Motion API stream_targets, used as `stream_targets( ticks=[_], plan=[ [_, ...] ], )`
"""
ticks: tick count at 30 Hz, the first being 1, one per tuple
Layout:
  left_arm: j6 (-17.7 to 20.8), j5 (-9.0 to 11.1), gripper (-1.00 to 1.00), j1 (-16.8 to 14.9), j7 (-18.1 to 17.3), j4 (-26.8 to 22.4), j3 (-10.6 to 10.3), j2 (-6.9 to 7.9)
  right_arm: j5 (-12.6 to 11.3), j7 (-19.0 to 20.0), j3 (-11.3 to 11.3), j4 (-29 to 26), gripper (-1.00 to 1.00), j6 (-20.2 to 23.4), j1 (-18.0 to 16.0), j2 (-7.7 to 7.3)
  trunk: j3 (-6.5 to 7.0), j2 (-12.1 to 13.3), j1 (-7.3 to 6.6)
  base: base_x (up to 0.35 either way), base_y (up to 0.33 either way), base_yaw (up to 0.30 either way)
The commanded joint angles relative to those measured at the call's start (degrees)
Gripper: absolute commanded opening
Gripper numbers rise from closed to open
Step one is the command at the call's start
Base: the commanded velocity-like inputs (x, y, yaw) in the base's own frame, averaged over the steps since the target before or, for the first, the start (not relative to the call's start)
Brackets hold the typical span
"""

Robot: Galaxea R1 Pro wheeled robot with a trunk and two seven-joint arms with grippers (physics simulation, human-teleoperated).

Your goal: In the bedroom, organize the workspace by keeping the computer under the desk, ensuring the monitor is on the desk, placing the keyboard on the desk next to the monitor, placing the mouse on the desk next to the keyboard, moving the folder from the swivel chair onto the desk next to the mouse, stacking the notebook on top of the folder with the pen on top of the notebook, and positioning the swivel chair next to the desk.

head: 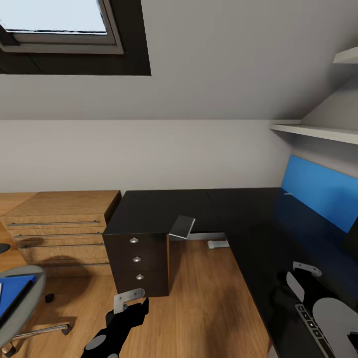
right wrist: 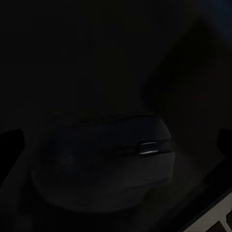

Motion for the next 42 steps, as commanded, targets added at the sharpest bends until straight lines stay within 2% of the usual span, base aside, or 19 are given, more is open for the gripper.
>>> stream_targets(
  ticks=[1,7,14,22,33,34,40,41,42],
  plan=[
    [0.1,0.5,1.0,0.0,0.5,-0.1,-0.1,0.04,-0.6,-0.2,0.0,-0.4,1.0,0.0,0.0,0.0,-0.05,0.0,0.0,0.0,0.0,0.0],
    [0.1,0.6,1.0,0.0,0.5,0.0,0.0,0.07,-0.8,-0.2,-0.2,-4.8,1.0,-2.1,0.1,0.27,-0.05,0.0,0.0,0.0,0.0,0.0],
    [0.1,0.6,1.0,0.0,0.4,0.2,-0.1,0.11,-0.7,-0.4,-0.3,-13.0,1.0,-3.1,0.5,2.98,-0.05,0.0,0.0,0.0,0.0,0.0],
    [0.1,0.5,1.0,0.0,0.3,0.8,-0.1,0.08,-0.6,-0.5,-0.2,-16.4,1.0,-3.2,1.9,4.74,-0.05,0.0,0.0,0.0,0.0,0.0],
    [0.1,0.5,1.0,0.0,0.2,1.8,-0.3,-0.01,0.6,-0.5,1.5,-16.6,1.0,-3.4,2.3,11.25,-0.05,0.0,0.0,0.0,0.0,0.0],
    [0.1,0.5,1.0,0.0,0.3,3.2,-1.2,-0.02,1.9,-0.4,2.8,-16.3,1.0,-3.5,2.5,13.18,-0.05,0.0,0.0,0.0,0.0,0.0],
    [0.1,0.5,1.0,0.0,0.5,4.3,-1.9,-0.01,3.5,-0.3,4.2,-15.1,1.0,-3.8,2.7,15.19,-0.05,0.0,0.0,0.0,0.0,0.0],
    [0.0,0.7,1.0,0.0,0.5,4.7,-1.8,0.01,4.4,-0.3,6.7,-12.0,1.0,-6.8,2.7,17.17,-0.05,0.0,0.0,0.0,0.0,0.0],
    [0.0,0.7,1.0,0.0,0.5,4.8,-1.8,0.01,4.4,-0.3,7.0,-11.7,1.0,-7.4,2.7,17.27,-0.05,0.0,0.0,0.0,0.0,0.0]
  ],
)
